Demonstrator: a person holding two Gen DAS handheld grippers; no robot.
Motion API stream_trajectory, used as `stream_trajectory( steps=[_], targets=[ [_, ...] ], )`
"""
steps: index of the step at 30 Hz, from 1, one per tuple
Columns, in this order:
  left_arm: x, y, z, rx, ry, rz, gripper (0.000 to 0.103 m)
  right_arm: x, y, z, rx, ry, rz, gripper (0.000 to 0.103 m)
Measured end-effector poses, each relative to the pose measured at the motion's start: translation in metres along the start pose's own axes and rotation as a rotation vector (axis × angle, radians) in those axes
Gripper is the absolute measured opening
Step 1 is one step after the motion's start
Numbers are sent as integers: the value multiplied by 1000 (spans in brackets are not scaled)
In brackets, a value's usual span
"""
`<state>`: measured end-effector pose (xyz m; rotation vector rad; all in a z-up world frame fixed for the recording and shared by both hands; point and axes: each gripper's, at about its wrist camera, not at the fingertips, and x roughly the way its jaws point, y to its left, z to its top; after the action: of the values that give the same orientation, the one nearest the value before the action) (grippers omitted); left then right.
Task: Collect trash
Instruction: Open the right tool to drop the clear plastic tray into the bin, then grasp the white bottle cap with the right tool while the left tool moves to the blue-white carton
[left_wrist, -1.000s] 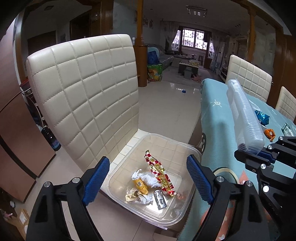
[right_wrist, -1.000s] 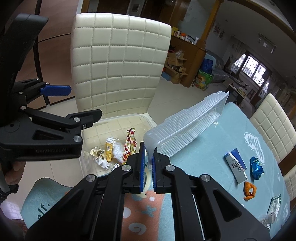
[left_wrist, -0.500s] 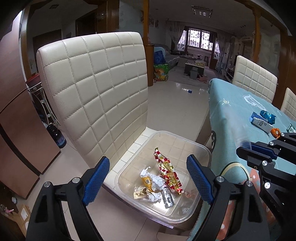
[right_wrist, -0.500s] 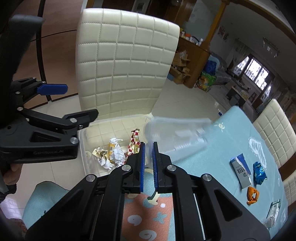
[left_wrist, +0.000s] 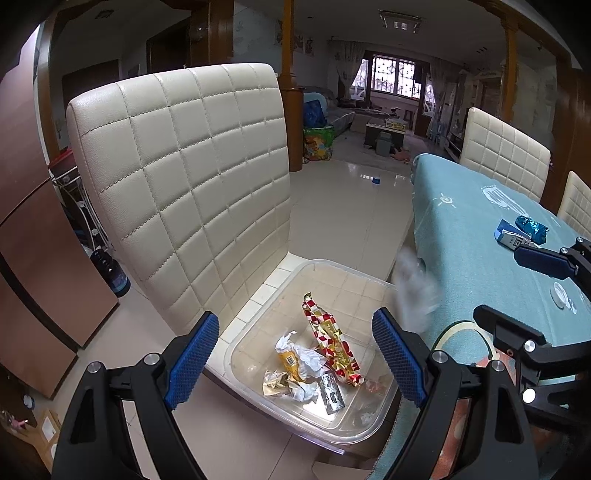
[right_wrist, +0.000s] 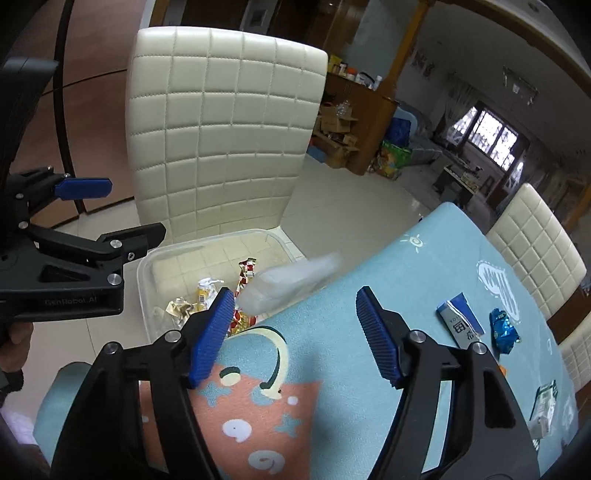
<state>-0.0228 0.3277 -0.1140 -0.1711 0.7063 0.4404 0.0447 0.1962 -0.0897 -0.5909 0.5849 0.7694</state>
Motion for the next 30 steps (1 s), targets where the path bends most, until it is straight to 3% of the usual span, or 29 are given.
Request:
stream_trajectory(
  steps=[7,15,20,30],
  targets=[
    [-2,-6,3,4,-3,-14,83,-5,-16,-4,60,-1,-1,71],
    [-5,-44,11,74,-10,-51,83,-16,-41,-18,116,-15,-35,74],
    [-8,-75,15,130,-15,-74,83,-22,-74,-34,190,-14,-79,75],
    [-9,-135,24,227,-10,-102,83,-16,-145,-81,342,67,-200,75]
  ],
)
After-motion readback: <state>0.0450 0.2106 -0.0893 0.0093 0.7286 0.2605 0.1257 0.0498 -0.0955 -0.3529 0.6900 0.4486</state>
